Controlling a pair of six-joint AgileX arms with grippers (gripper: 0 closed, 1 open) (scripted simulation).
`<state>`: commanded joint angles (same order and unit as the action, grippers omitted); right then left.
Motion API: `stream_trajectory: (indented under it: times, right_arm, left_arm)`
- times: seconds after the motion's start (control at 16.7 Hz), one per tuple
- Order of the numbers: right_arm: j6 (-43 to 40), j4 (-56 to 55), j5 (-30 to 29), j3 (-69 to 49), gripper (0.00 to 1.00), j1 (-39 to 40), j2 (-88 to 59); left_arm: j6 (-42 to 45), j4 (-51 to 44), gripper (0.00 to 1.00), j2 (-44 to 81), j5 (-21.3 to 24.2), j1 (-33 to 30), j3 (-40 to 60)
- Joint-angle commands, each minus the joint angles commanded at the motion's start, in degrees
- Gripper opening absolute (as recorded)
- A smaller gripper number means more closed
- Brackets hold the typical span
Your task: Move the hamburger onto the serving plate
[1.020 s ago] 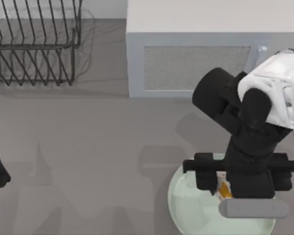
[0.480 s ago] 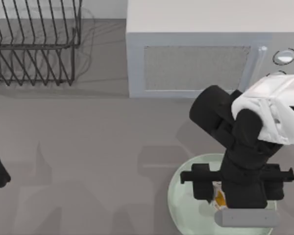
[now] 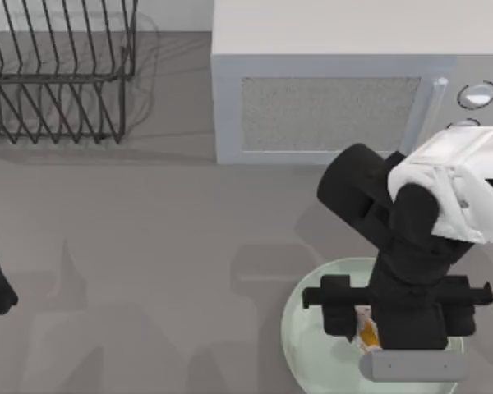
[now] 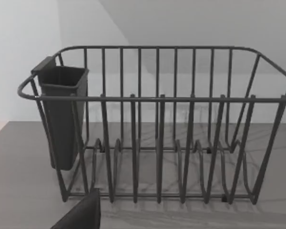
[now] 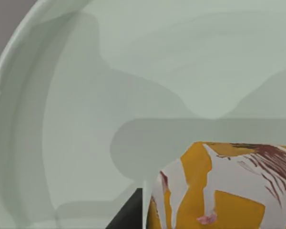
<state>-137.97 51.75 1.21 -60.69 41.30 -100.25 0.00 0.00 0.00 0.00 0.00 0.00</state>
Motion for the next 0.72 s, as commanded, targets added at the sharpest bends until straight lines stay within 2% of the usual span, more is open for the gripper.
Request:
stream_trajectory:
  times: [0.36,0.72]
  right_arm:
    - [0.00,0.00,0.00,0.00,0.98,0.00,0.00]
    - [0.00,0.00,0.00,0.00,1.00,0.00,0.00]
  left_arm:
    - [0.00,0.00,1.00,0.00,0.00,0.00,0.00]
    - [0.00,0.00,1.00,0.00,0.00,0.00,0.00]
